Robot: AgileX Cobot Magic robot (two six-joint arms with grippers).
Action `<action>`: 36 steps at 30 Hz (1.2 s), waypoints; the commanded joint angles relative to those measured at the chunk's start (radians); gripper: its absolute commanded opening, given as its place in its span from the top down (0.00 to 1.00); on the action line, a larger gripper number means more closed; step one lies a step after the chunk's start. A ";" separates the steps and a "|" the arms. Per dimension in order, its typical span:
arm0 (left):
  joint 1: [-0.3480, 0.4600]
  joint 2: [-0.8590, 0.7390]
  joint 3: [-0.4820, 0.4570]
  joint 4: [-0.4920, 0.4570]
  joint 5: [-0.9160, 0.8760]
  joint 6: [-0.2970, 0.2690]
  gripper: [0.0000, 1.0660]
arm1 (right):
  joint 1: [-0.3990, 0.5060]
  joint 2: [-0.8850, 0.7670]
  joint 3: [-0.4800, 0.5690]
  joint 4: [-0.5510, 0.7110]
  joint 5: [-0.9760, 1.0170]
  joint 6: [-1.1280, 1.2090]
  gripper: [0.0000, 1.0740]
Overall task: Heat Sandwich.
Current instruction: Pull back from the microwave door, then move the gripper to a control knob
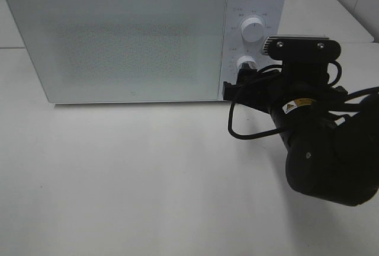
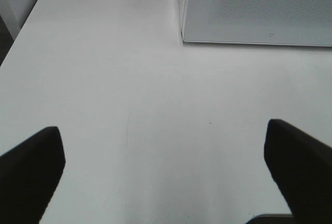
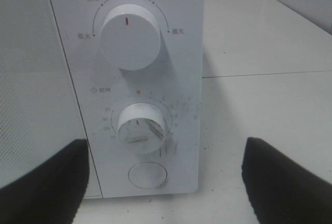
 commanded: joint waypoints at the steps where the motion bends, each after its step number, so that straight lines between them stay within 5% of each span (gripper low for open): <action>1: 0.003 -0.016 0.003 -0.006 -0.014 -0.002 0.06 | -0.031 0.043 -0.037 -0.067 -0.026 0.008 0.29; 22: 0.003 -0.016 0.003 -0.006 -0.014 -0.002 0.06 | -0.125 0.253 -0.256 -0.149 0.053 -0.003 0.29; 36: 0.003 -0.016 0.003 -0.006 -0.014 -0.002 0.06 | -0.151 0.273 -0.273 -0.170 0.050 -0.007 0.29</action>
